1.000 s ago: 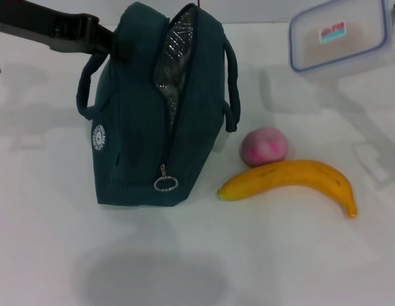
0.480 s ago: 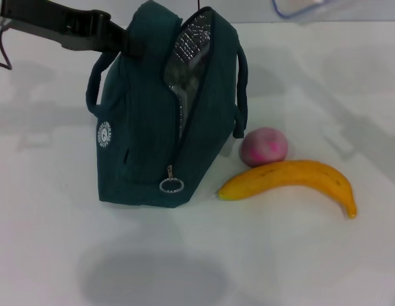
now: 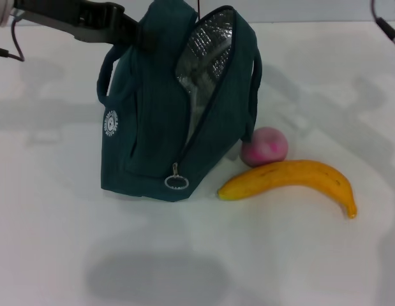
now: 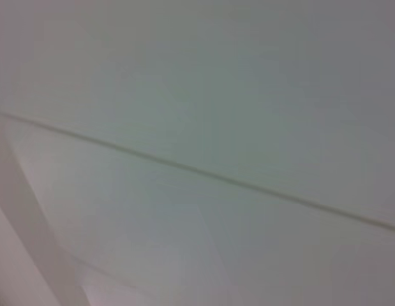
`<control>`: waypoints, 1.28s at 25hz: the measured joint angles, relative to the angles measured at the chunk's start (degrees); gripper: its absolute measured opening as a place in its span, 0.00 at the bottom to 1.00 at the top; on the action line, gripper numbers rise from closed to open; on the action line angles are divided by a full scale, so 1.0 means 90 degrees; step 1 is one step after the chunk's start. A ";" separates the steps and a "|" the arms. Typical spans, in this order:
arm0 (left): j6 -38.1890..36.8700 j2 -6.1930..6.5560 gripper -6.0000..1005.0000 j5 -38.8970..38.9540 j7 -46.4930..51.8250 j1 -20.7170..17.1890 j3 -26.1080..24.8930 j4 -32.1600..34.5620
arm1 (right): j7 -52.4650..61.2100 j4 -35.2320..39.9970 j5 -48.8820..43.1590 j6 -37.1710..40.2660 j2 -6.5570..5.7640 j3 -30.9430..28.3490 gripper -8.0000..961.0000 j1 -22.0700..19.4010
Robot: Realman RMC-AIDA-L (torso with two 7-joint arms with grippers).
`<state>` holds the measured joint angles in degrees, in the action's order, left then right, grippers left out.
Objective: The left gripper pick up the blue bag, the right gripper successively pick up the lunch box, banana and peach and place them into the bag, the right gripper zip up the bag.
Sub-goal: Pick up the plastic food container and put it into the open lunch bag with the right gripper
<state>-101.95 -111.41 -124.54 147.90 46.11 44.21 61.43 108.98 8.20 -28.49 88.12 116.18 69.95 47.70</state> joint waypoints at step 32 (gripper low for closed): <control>0.0031 -0.0088 0.04 0.0192 -0.0144 -0.0123 -0.0006 -0.0066 | 0.0251 0.0888 0.0073 -0.1814 0.0000 0.3011 0.17 -0.0377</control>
<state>-101.67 -112.21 -122.81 146.60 45.01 44.16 60.83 111.24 16.19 -27.83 71.79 116.18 97.06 44.31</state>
